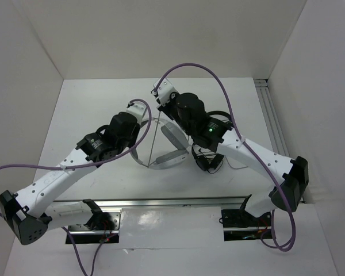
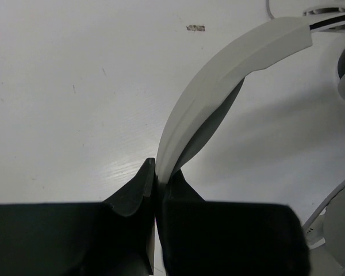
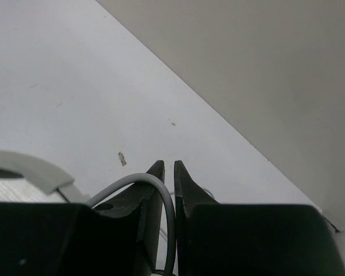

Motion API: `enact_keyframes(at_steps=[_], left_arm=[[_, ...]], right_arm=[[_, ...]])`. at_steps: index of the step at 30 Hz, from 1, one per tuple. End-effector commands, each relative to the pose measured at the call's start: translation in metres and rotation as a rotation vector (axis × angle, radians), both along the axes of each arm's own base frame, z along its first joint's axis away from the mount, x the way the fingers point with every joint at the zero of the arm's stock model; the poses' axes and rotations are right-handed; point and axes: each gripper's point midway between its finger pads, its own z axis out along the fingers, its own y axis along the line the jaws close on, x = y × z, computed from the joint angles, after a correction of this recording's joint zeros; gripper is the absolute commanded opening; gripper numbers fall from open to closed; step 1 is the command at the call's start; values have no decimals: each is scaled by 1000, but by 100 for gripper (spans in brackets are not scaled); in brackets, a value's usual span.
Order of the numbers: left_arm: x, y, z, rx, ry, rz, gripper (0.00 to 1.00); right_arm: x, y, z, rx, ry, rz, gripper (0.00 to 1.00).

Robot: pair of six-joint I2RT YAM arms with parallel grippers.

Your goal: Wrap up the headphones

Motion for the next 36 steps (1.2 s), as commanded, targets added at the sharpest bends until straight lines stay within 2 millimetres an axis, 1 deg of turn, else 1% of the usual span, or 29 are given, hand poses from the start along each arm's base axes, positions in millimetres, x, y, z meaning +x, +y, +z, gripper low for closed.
enact_keyframes(at_steps=[1, 3, 4, 5, 6, 7, 8, 9, 10, 12, 13, 14, 16, 17, 18, 19, 21, 22, 24, 25, 27, 28, 29, 30, 31, 33, 34, 35, 36], left_arm=[[-29, 3, -23, 164, 96, -119, 0], [-34, -2, -25, 159, 111, -148, 0], [-35, -3, -19, 140, 98, -154, 0], [-35, -3, -9, 121, 75, -154, 0], [-34, -5, -5, 105, 68, -147, 0], [-38, -1, 0, 98, 71, -141, 0], [-37, 1, 0, 104, 65, -130, 0], [-37, 5, 15, 84, 38, -106, 0], [-41, 8, 19, 81, 35, -105, 0], [-42, 11, 35, 55, 9, -90, 0], [-42, 9, 39, 42, 4, -98, 0], [-47, 6, 41, 39, 14, -120, 0], [-56, -2, 50, -1, 14, -171, 0], [-60, -1, 54, -19, 16, -177, 0], [-61, -4, 54, -19, 16, -187, 0], [-66, -5, 60, -42, 13, -208, 0], [-72, -6, 69, -100, -5, -212, 0], [-73, -8, 77, -120, -16, -224, 0], [-77, -12, 92, -183, -36, -235, 0], [-77, -13, 106, -217, -61, -231, 0], [-73, -13, 123, -273, -90, -182, 0], [-68, -10, 144, -306, -139, -145, 0], [-67, -11, 153, -326, -150, -142, 0], [-68, -14, 164, -350, -162, -160, 0], [-69, -13, 187, -387, -204, -164, 0], [-69, -18, 201, -422, -209, -172, 0], [-69, -15, 211, -435, -231, -164, 0], [-68, -20, 218, -432, -232, -181, 0], [-69, -19, 223, -443, -226, -175, 0]], right_arm=[[24, -22, 82, 216, -155, -83, 21], [27, -21, 82, 223, -152, -46, 22], [34, -28, 80, 234, -138, -49, 22], [38, -27, 76, 240, -125, -38, 20], [41, -28, 69, 235, -104, -30, 13], [41, -25, 62, 249, -81, -6, 9], [42, -25, 60, 259, -74, 5, 0], [45, -26, 52, 262, -59, 9, 0], [43, -20, 48, 282, -44, 39, 0], [45, -19, 40, 299, -35, 49, 0], [44, -16, 43, 323, -34, 58, 0], [52, -21, 33, 328, -19, 43, 0], [57, -14, 29, 331, -5, 72, 0], [68, -19, 17, 331, 18, 53, 0], [69, -15, 17, 342, 28, 66, 0], [74, -18, 13, 337, 36, 67, 0], [77, -8, 1, 356, 77, 106, 0], [80, -8, -4, 361, 94, 110, 0], [75, 7, -18, 377, 148, 181, 0], [71, 12, -21, 385, 164, 211, 0], [55, 26, -35, 408, 219, 315, 0], [51, 30, -35, 426, 216, 347, 0], [43, 35, -53, 449, 269, 375, 0], [40, 36, -58, 463, 280, 391, 0], [37, 38, -62, 478, 286, 400, 0], [31, 41, -65, 519, 307, 430, 0], [34, 44, -73, 522, 323, 426, 0], [33, 44, -76, 531, 333, 424, 0], [38, 42, -84, 533, 350, 409, 0]])
